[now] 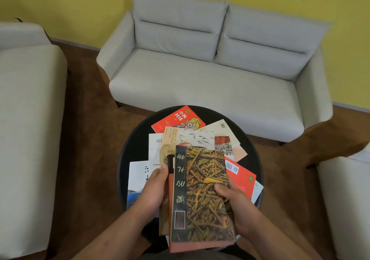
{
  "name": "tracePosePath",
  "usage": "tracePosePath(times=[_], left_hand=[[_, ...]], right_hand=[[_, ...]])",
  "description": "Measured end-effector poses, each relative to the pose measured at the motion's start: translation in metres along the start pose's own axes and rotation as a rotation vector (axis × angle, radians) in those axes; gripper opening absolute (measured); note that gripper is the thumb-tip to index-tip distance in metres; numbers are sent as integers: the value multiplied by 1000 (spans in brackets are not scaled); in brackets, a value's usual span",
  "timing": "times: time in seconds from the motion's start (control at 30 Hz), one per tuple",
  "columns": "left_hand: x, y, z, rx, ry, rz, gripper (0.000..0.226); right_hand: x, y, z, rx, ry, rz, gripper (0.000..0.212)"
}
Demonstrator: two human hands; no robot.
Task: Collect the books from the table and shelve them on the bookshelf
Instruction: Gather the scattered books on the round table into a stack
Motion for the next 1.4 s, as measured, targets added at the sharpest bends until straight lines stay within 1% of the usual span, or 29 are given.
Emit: tracePosePath(times=[0.03, 0.07, 0.1, 0.2, 0.3, 0.33, 0.37, 0.4, 0.47, 0.5, 0.53, 0.57, 0.6, 0.67, 0.7, 0.77, 0.8, 0.83, 0.87, 0.9, 0.97, 1.0, 1.03, 1.07, 1.13, 1.17, 1.23, 1.3, 1.4], left_hand=[[2, -9, 0, 24, -18, -39, 90], [2, -15, -2, 30, -34, -63, 106], [1, -19, -8, 26, -64, -82, 114], [-14, -22, -36, 8, -196, -74, 108], [-28, -31, -50, 43, -294, -80, 121], [-31, -31, -51, 35, -287, -110, 124], [-31, -31, -49, 27, -259, -142, 121], [-32, -28, -50, 3, -236, -178, 105], [-32, -25, -49, -62, -163, -194, 49], [-31, -23, -47, -82, -139, -187, 32], [-33, -20, -46, -98, -134, -174, 29], [-35, -15, -44, -114, -138, -169, 31], [-37, -12, -41, -122, -158, -153, 39], [-41, -11, -33, -96, -210, -66, 56], [-44, -13, -26, -70, -255, 27, 54], [-47, -25, -17, -14, -347, 207, 32], [-41, -36, -11, -3, -331, 280, 28], [-31, -49, 0, -15, -267, 351, 27], [-17, -60, 6, -6, -150, 448, 24], [1, -76, 17, -6, -38, 537, 24], [27, -98, 30, 25, 121, 648, 36], [35, -103, 33, 54, 177, 663, 43], [38, -106, 38, 59, 204, 645, 47], [36, -102, 38, 69, 196, 567, 44], [27, -100, 43, 129, 134, 314, 24], [24, -100, 47, 151, 124, 221, 17], [25, -99, 51, 168, 146, 187, 8], [28, -96, 53, 187, 180, 171, 10], [46, -81, 56, 151, 302, 179, 16]], right_hand=[[1, 1, -3, -1, -23, -21, 66], [3, 5, -6, 4, -63, -46, 61], [5, 8, -9, -1, -75, -91, 63], [4, 19, -18, 16, -120, -130, 75], [-1, 22, -25, 71, -104, -140, 74], [-1, 21, -26, 95, -92, -143, 74], [-2, 19, -27, 122, -66, -155, 74], [-3, 17, -26, 146, -66, -169, 75], [-5, 16, -22, 154, -52, -166, 80], [-5, 15, -21, 150, -23, -139, 80], [-4, 15, -19, 133, -3, -109, 76], [-3, 13, -19, 109, 18, -102, 67], [-2, 13, -18, 77, 19, -88, 60], [5, 14, -18, 4, 4, -70, 56], [11, 15, -19, -13, 2, -53, 56], [30, 21, -17, -17, 26, -6, 61], [42, 24, -16, -12, 51, 7, 69], [54, 26, -16, -15, 80, 8, 77], [66, 28, -14, -16, 112, 11, 79], [78, 29, -14, -15, 135, 16, 76], [98, 32, -11, -24, 165, 35, 71], [105, 33, -9, -33, 177, 43, 74], [110, 34, -7, -38, 184, 55, 78], [114, 35, -4, -41, 188, 73, 86], [119, 38, 2, -57, 194, 106, 101], [120, 39, 5, -66, 193, 119, 103], [121, 39, 13, -86, 182, 113, 88], [122, 38, 21, -110, 182, 86, 71], [124, 33, 32, -146, 169, 53, 67]])
Point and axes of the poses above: each hand's wrist, its own z-axis towards the middle knuckle, its own x-axis out of the back of the hand, y = z × x, the point moved 6 cm from there along z, towards the middle knuckle, and after that the axes turned 8 degrees about -y, right-handed, at the moved point
